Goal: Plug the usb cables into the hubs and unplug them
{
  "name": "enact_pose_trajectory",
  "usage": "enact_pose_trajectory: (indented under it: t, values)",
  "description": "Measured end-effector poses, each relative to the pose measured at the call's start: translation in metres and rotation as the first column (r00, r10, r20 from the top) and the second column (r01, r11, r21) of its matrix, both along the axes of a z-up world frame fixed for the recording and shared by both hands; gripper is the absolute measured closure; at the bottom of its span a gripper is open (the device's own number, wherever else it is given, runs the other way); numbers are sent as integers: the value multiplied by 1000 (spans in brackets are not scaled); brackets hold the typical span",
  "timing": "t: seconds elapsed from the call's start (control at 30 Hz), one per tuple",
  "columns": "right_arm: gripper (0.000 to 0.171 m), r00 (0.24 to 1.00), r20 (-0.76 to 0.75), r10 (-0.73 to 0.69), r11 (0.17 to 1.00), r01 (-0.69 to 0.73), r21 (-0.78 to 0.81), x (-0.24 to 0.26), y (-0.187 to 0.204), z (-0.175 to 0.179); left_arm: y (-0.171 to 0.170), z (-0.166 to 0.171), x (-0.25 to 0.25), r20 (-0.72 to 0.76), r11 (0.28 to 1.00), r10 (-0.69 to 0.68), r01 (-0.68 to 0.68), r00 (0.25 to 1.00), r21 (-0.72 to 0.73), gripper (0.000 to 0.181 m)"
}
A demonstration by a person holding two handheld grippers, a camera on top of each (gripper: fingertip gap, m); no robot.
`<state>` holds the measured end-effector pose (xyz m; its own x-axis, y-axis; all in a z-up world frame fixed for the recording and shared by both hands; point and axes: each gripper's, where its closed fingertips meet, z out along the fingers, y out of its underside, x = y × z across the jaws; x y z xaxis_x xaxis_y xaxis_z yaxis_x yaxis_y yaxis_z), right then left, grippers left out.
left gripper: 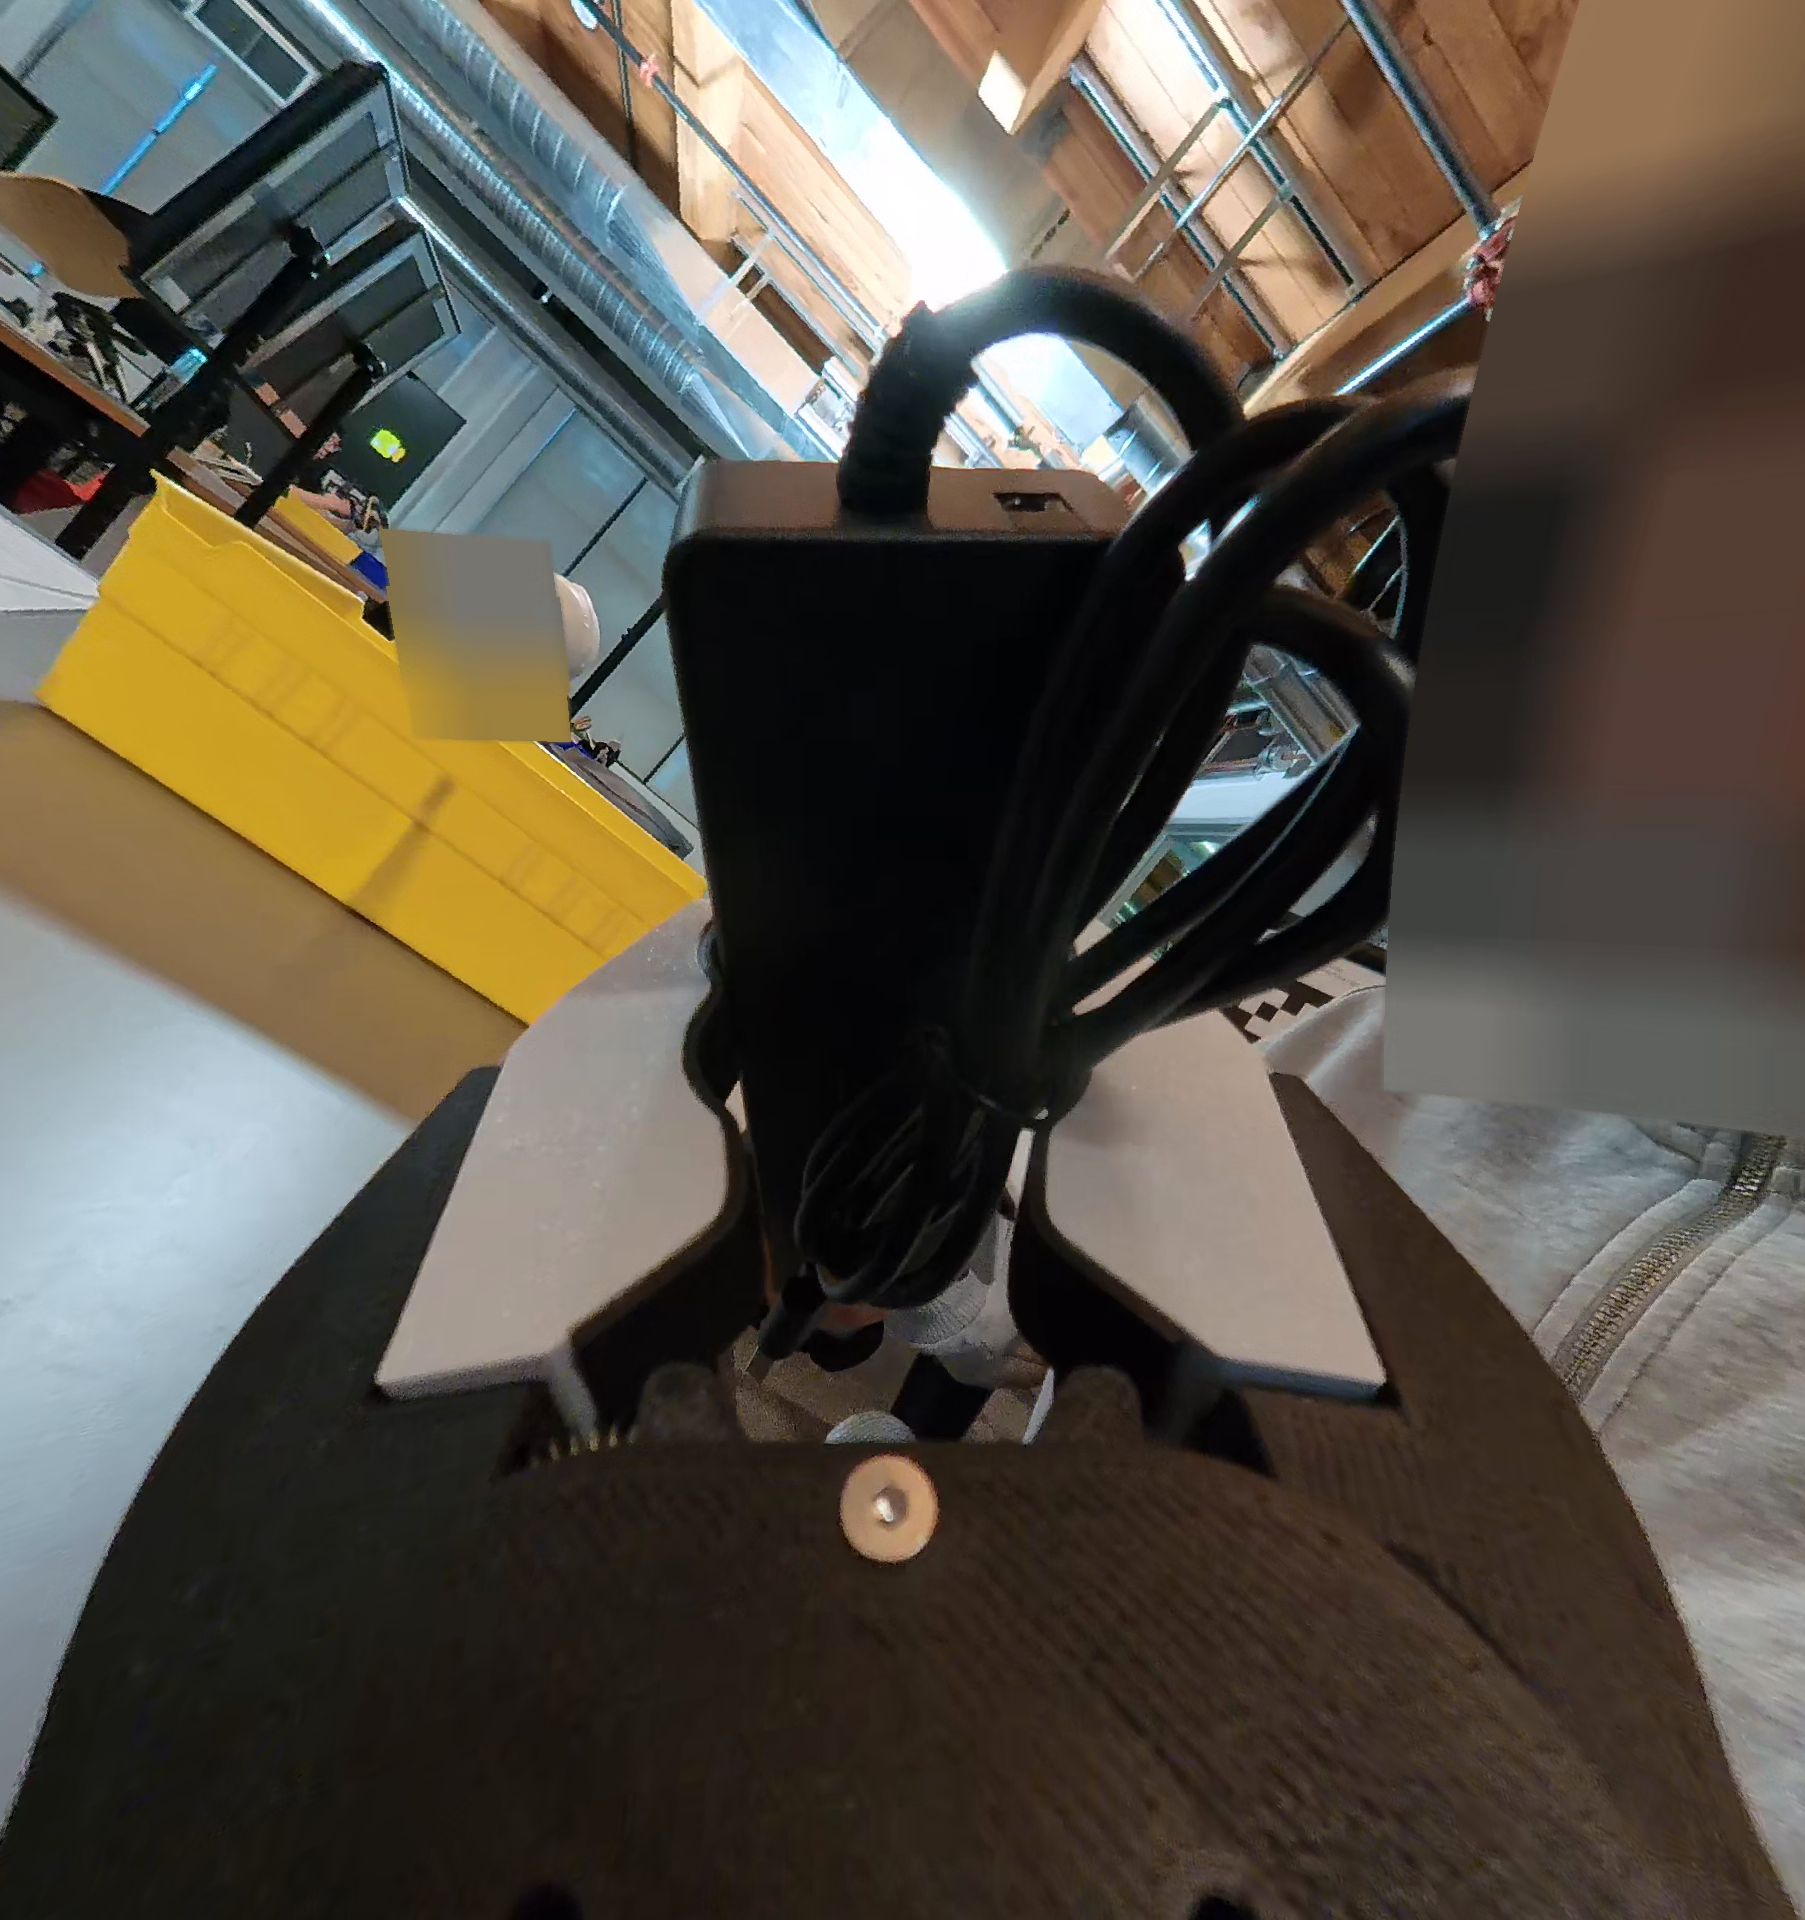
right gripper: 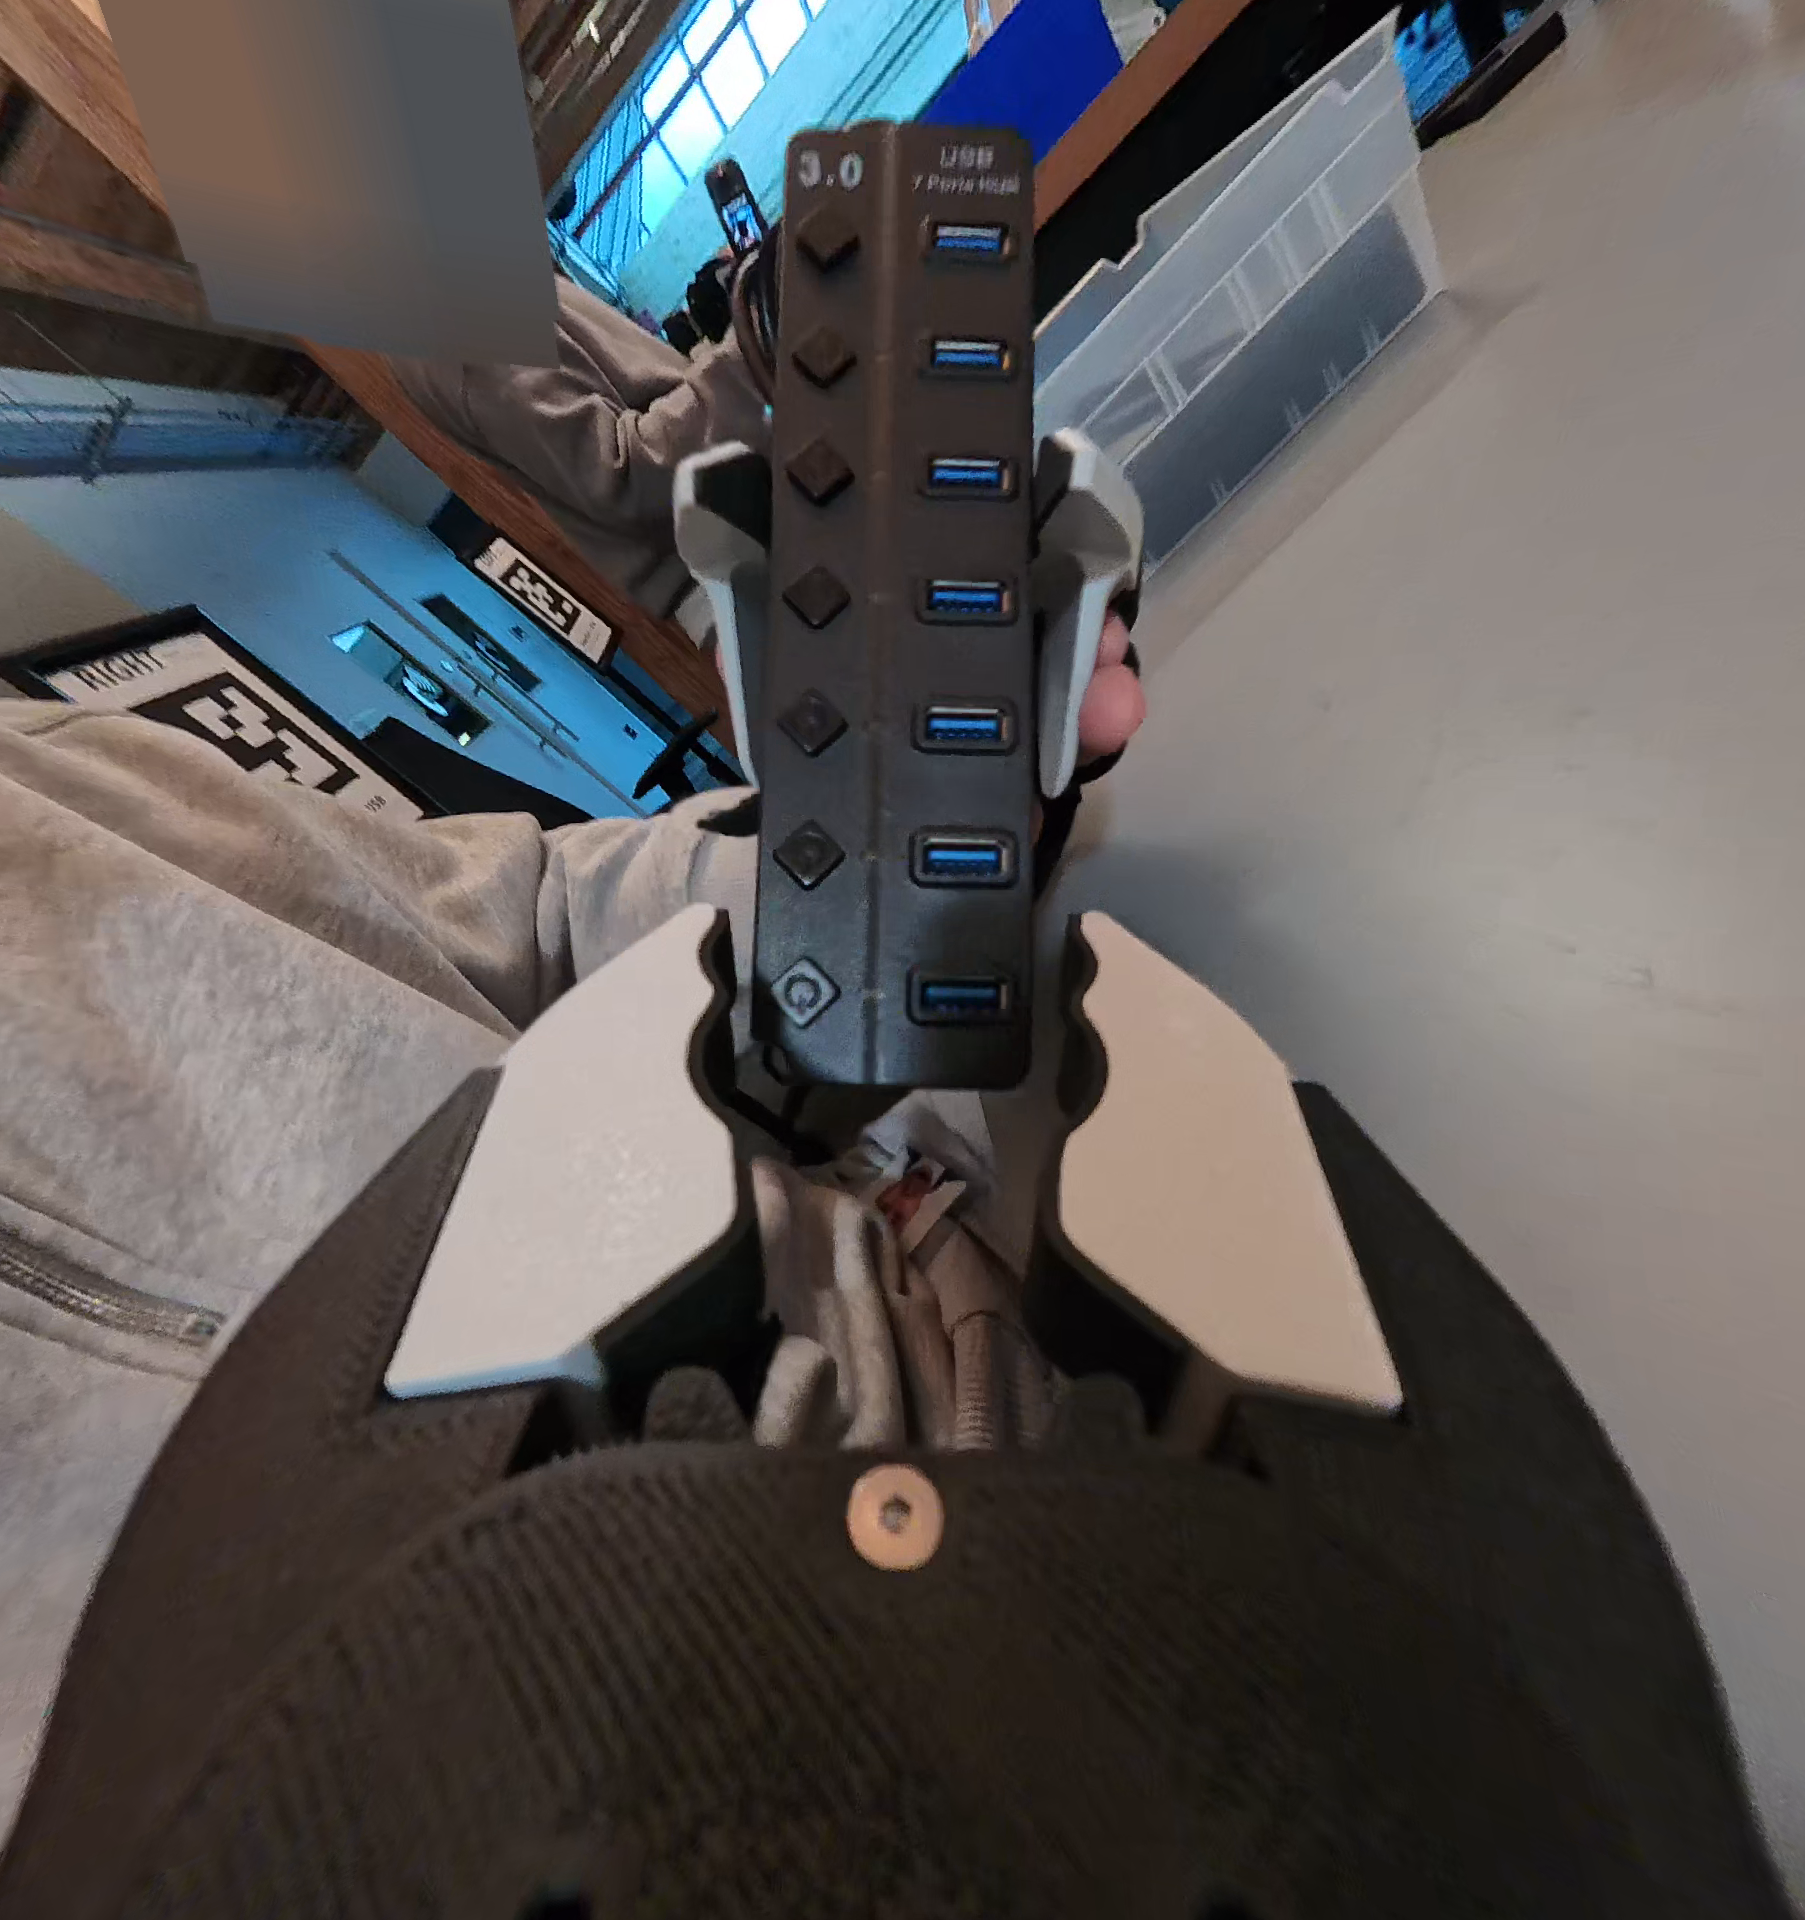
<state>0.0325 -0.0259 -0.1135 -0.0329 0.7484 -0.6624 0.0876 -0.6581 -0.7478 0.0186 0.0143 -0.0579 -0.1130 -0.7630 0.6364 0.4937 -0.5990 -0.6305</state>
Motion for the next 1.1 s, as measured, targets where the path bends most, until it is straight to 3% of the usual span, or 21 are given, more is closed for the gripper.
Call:
enact_pose_trajectory:
  t: [0.2, 0.4, 0.77, 1.1]
  values:
    - [117, 994, 107, 7, 990, -22, 140, -6, -9, -11, -4, 1, 6, 0, 1000, -14, 14, 1000, 4, 126]
    - [117, 989, 122, -78, 967, 45, 252, -2, 1, -9, 1, -1, 3, 6, 999, 23, -23, 1000, -28, 126]
    - [117, 994, 97, -55, 979, 34, 203, -4, -1, -8, 4, -3, 2, 15, 998, 23, -23, 1000, -63, 126]
    - [117, 1000, 17, -11, 998, 10, 59, 0, -1, -1, 3, -2, 3, 16, 998, 11, -10, 1000, -57, 127]
